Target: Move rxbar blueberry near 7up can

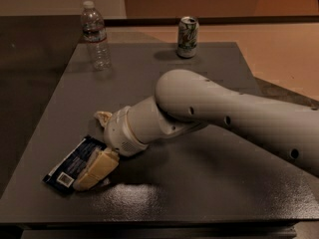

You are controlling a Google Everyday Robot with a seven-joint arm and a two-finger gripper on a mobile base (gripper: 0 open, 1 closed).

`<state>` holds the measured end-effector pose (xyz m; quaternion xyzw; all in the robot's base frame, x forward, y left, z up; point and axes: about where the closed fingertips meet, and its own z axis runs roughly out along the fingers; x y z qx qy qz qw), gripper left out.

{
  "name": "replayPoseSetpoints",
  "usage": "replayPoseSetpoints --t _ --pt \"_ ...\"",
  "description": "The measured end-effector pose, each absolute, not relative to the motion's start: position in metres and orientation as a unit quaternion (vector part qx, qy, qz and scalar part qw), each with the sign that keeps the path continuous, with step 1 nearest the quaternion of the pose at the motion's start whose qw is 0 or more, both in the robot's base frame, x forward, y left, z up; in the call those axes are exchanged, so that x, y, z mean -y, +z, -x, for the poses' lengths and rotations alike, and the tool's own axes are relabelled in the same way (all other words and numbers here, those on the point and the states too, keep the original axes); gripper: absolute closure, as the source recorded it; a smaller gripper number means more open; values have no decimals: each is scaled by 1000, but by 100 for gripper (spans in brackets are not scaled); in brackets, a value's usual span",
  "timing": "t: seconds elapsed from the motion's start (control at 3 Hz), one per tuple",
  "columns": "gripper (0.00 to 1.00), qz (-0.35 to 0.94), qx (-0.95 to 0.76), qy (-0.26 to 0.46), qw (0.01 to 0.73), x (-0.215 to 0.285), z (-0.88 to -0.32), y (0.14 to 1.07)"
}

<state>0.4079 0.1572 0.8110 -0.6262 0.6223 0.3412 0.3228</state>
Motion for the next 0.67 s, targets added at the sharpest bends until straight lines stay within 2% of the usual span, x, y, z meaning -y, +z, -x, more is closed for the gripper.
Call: replayPoseSetpoints --t 0.67 --pt "87 626 -622 341 323 -157 -408 819"
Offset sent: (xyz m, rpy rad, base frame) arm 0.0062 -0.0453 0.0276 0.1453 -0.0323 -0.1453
